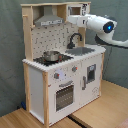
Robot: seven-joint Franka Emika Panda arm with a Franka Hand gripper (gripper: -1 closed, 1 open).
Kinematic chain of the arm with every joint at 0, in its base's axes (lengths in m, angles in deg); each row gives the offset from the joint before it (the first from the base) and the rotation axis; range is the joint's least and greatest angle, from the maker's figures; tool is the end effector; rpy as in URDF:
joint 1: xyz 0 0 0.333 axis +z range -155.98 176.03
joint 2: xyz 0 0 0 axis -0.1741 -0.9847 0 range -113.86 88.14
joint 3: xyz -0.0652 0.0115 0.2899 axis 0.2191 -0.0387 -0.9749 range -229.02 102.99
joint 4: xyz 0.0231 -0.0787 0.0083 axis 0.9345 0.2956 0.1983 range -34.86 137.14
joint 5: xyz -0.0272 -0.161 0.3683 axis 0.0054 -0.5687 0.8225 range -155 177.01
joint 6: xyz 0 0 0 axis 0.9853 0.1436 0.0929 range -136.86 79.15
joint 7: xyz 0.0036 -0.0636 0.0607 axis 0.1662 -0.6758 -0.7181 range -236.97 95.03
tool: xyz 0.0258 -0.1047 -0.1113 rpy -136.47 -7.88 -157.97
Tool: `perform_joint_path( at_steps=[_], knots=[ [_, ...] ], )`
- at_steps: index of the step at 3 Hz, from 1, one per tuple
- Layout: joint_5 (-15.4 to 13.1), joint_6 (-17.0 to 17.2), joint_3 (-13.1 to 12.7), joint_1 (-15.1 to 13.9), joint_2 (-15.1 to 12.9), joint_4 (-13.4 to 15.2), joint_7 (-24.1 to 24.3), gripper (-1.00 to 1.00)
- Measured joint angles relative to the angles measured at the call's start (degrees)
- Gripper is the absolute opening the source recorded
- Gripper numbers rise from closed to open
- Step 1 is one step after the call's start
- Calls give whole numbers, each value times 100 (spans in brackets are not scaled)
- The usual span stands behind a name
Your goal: Play with the kitchen
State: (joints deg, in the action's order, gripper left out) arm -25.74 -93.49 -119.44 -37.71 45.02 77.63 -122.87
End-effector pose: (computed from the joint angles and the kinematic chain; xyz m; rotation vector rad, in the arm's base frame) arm 0.4332 0.3526 0.6963 0.6479 1.2784 0.5788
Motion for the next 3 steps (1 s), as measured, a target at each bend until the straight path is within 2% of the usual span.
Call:
perform_joint_path(
  at_steps=[3],
  knots=[
    [0,711,-70,1032,1092,909,497,100]
  ],
)
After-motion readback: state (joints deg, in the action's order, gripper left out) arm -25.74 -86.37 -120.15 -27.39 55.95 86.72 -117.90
